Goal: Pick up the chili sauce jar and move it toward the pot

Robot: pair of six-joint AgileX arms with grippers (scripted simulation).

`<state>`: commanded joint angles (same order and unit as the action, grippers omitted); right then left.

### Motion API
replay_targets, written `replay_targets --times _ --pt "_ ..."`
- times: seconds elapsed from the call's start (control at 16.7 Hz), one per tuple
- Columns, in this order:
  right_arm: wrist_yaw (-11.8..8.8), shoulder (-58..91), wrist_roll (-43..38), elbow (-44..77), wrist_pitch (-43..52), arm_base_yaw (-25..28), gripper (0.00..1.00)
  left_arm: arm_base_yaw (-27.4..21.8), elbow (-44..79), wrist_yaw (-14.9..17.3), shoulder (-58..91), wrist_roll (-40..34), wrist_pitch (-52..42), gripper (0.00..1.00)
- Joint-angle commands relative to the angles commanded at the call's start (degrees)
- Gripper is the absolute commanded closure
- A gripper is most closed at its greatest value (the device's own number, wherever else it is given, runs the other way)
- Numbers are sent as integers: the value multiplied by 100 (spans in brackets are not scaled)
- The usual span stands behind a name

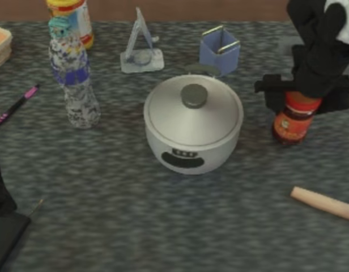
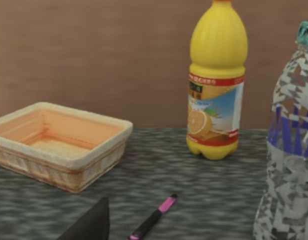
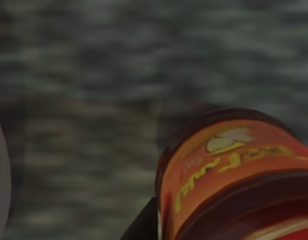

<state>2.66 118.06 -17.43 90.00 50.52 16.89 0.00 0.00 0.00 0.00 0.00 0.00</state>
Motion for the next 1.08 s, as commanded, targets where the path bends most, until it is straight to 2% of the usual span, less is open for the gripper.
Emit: replay_targets --times 0.3,1.08 --pt "3 58 2 -100 -125 5 100 0 0 0 0 0 0 0" --pt "3 58 2 -100 -125 5 2 0 0 0 0 0 0 0"
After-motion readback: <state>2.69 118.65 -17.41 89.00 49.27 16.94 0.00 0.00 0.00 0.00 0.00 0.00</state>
